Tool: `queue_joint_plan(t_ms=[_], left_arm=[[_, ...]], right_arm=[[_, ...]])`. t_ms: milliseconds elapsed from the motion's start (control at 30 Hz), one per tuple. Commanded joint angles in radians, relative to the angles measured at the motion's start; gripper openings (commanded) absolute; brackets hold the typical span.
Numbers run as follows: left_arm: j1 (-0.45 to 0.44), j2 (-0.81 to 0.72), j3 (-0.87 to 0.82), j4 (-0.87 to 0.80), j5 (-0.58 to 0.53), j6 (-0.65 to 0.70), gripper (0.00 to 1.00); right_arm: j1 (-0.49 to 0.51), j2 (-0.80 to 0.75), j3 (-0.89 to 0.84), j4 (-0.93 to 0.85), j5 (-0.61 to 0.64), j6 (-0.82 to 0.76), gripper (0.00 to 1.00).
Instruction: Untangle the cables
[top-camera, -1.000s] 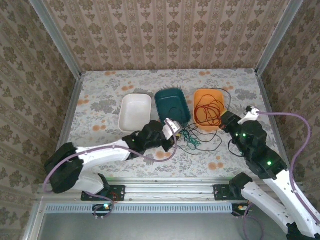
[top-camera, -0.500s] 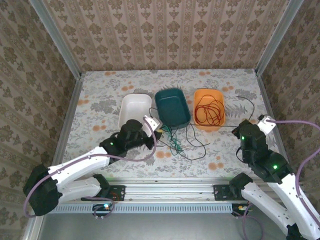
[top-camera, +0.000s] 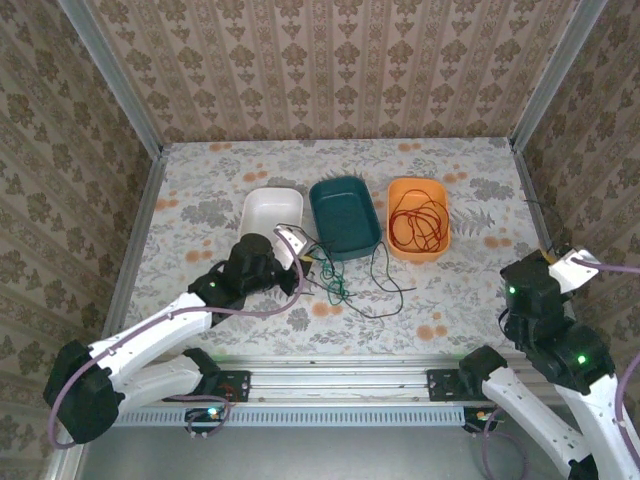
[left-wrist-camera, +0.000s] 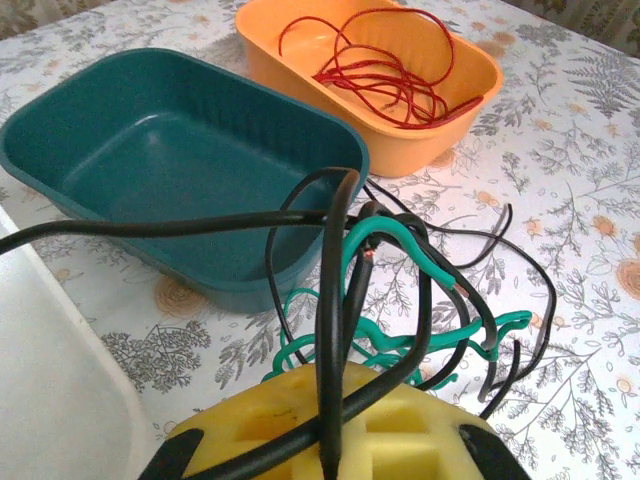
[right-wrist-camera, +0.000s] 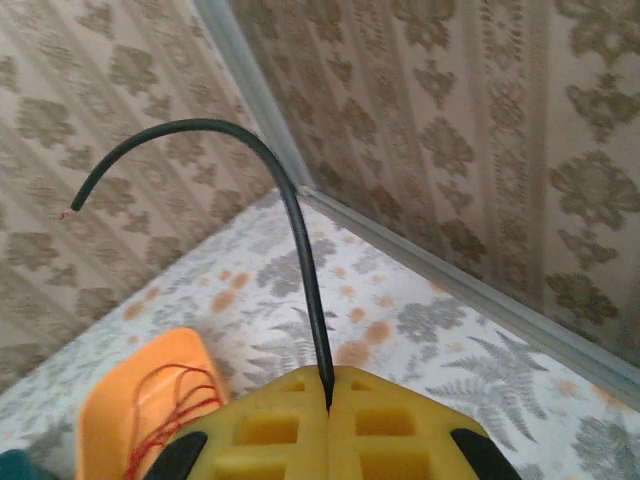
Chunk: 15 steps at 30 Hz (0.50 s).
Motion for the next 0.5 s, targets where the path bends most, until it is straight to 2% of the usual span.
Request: queue_joint_plan(t_ms=[0, 100, 167, 300, 467], left_arm=[[0.005, 0.018, 0.000, 0.018, 0.031, 0.000, 0.00], [0.001, 0.033, -0.021, 0.077, 0.010, -0.036, 0.00], [-0.004, 0.046, -0.030, 0.111, -0.033, -0.057, 0.00], [-0.027, 0.086, -0.034, 0.143, -0.128, -0.068, 0.00], [-0.055, 0.146, -0.012, 0.131, -0.251, -0.092, 0.00]], right_arm=[[-0.004, -0.004, -0.001, 0.192, -0.121, -0.181, 0.00], [-0.002, 0.046, 0.038, 0.264, -0.265, -0.212, 0.00], [-0.002, 0.085, 0.047, 0.350, -0.404, -0.233, 0.00], [-0.001, 0.213, 0.057, 0.565, -0.708, -0.176, 0.00], [0.013, 0.453, 0.099, 0.793, -0.863, -0.137, 0.00]])
